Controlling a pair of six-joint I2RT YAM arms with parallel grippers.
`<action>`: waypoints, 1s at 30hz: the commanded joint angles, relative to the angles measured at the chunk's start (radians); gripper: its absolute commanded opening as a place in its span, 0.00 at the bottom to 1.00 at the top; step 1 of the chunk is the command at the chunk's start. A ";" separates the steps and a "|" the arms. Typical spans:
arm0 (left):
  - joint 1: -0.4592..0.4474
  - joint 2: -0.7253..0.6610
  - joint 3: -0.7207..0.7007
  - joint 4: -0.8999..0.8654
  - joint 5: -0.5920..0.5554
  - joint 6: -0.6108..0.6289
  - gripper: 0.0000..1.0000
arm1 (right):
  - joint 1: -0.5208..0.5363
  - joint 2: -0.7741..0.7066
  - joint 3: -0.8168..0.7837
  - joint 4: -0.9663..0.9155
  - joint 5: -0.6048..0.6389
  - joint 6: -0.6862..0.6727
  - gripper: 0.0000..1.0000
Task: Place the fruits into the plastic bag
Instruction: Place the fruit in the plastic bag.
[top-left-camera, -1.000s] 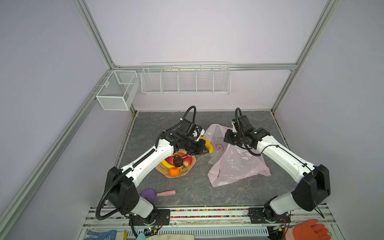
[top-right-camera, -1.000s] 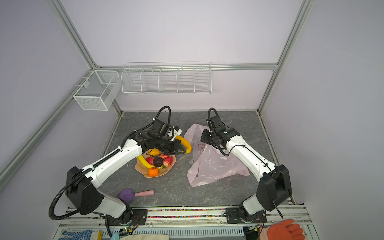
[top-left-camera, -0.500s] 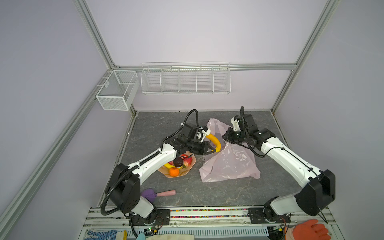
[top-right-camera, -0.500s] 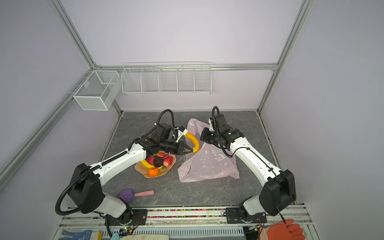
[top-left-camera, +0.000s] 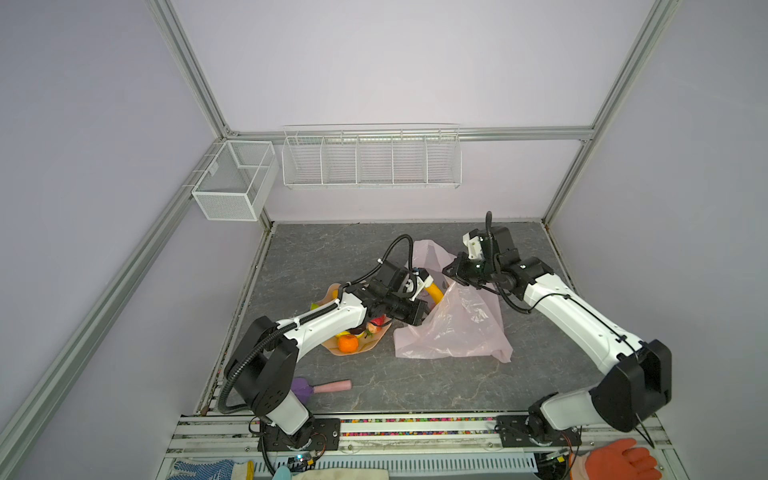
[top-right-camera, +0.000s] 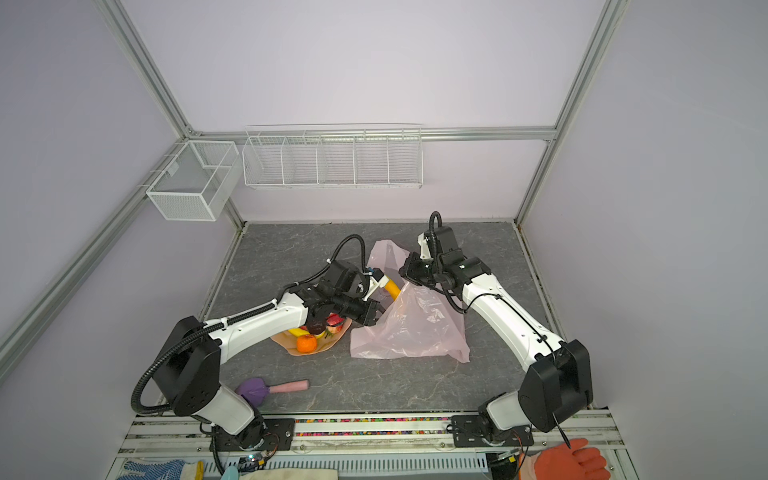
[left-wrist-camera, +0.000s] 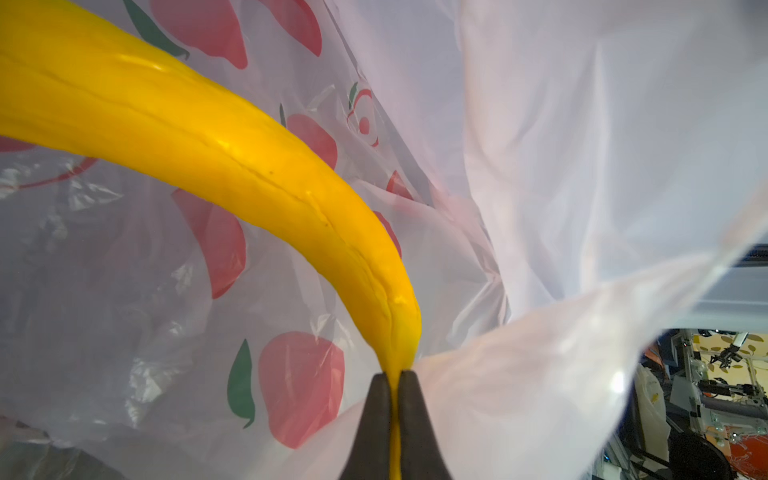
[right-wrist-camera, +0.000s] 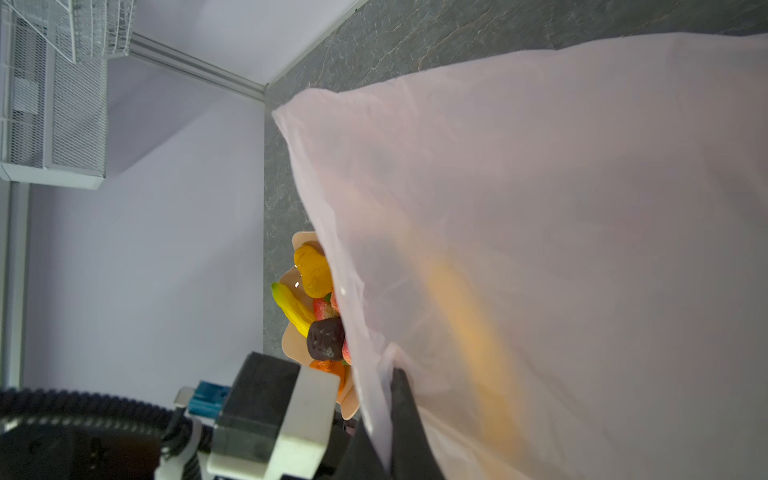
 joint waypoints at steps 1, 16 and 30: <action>-0.015 0.029 -0.016 0.018 -0.009 0.036 0.00 | -0.007 -0.021 -0.016 0.055 -0.042 0.052 0.07; -0.018 0.256 0.234 -0.030 0.034 0.084 0.00 | -0.002 -0.045 -0.115 0.211 -0.109 0.181 0.07; -0.100 0.403 0.389 -0.021 -0.017 0.034 0.62 | -0.008 -0.071 -0.204 0.393 -0.124 0.288 0.07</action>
